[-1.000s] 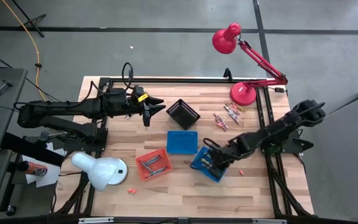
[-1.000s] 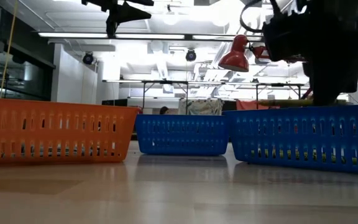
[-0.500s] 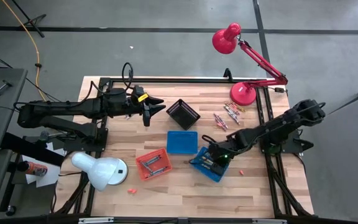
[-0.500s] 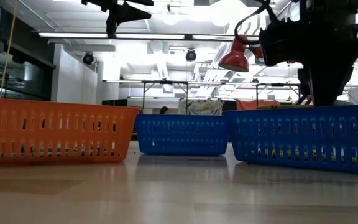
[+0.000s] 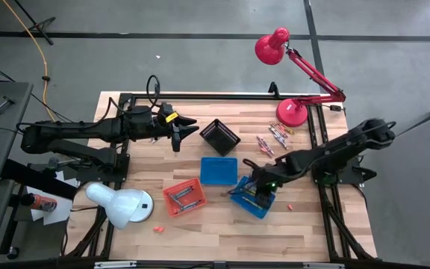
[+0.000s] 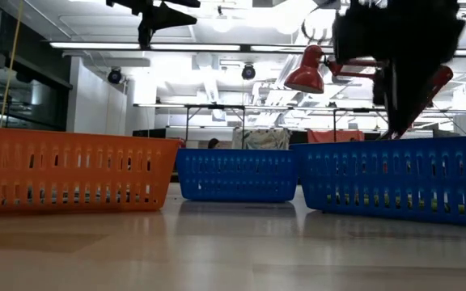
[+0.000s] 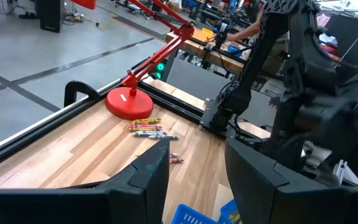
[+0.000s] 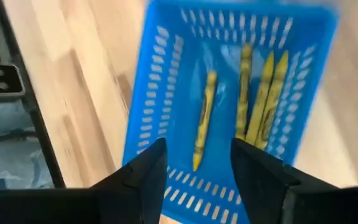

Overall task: Sort crayons
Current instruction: Put the yellow crayon into the right blue bin

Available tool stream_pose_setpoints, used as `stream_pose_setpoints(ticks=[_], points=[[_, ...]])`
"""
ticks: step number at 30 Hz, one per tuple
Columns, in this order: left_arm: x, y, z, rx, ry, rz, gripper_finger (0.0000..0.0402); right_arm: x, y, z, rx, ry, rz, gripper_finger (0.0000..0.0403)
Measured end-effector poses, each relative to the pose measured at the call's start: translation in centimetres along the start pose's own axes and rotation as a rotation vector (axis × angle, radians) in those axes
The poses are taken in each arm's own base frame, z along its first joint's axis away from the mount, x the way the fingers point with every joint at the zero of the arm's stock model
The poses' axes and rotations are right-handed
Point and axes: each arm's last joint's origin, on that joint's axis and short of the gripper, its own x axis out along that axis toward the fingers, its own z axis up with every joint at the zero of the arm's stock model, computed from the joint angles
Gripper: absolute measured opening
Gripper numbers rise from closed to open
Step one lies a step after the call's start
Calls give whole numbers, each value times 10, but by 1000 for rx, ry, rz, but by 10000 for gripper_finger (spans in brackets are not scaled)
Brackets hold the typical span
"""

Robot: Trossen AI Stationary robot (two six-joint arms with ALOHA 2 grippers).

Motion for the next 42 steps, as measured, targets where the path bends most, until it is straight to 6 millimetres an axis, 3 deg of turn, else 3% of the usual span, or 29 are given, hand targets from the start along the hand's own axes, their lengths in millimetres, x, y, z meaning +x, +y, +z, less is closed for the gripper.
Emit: stream_pose_setpoints(ticks=[6, 10, 15, 20, 35, 38, 42], points=[[0, 0, 0, 0, -1, -1, 144, -35, -11, 13, -39, -239, -78, 173], [0, 0, 0, 0, -2, -1, 144, -53, -27, 42, -62, -451, -48, 173], [0, 0, 0, -1, -2, -1, 144, -83, -38, 90, -163, -860, 91, 174], [0, 0, 1, -1, -10, -4, 144, -113, -45, 110, -261, -1156, 131, 174], [0, 0, 2, 28, -15, -1, 144, -117, -50, 113, -270, -1175, 160, 174], [-1, 6, -8, 9, 94, 124, 144, -117, -50, 112, -264, -1172, 163, 174], [-7, 24, -32, -96, 322, 451, 144, -115, -51, 112, -242, -1145, 164, 174]])
